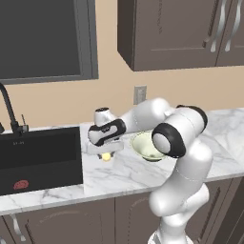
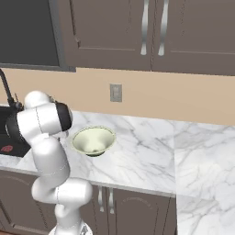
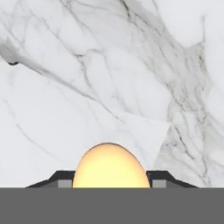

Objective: Gather the eggs and milk located in the vicinity of the sink area and place them right next to the bowl.

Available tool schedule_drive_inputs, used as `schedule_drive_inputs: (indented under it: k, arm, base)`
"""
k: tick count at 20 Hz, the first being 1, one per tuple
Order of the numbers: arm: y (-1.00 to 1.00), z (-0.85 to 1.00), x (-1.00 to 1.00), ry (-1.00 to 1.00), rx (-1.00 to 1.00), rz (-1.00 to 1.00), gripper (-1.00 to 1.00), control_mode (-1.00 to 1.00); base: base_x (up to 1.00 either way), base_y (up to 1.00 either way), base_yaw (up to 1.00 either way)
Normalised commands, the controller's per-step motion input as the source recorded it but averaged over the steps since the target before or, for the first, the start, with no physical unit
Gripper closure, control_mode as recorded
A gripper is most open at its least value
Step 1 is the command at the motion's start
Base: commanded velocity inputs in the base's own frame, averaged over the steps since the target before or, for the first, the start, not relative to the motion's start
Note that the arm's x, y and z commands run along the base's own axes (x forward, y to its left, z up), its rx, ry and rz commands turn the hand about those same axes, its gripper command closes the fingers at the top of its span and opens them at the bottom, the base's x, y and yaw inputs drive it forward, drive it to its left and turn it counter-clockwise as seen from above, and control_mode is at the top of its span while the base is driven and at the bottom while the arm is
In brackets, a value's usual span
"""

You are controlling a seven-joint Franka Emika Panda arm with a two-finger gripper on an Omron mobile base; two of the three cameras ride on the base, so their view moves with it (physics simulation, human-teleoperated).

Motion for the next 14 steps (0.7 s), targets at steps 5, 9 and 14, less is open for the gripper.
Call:
schedule_drive_inputs:
  k: [5, 9, 14]
  arm:
    - [0.02, 0.63, -0.56, -0.17, 0.00, 0.00, 1.00, -1.00]
    - [0.00, 0.76, -0.49, -0.06, 0.00, 0.00, 1.00, -1.00]
    - [-0.05, 0.41, -0.58, -0.08, 0.00, -0.09, 1.00, -1.00]
  base:
    - [0.00, 0.00, 0.00]
    - [0.00, 0.00, 0.00]
    - [0.00, 0.00, 0.00]
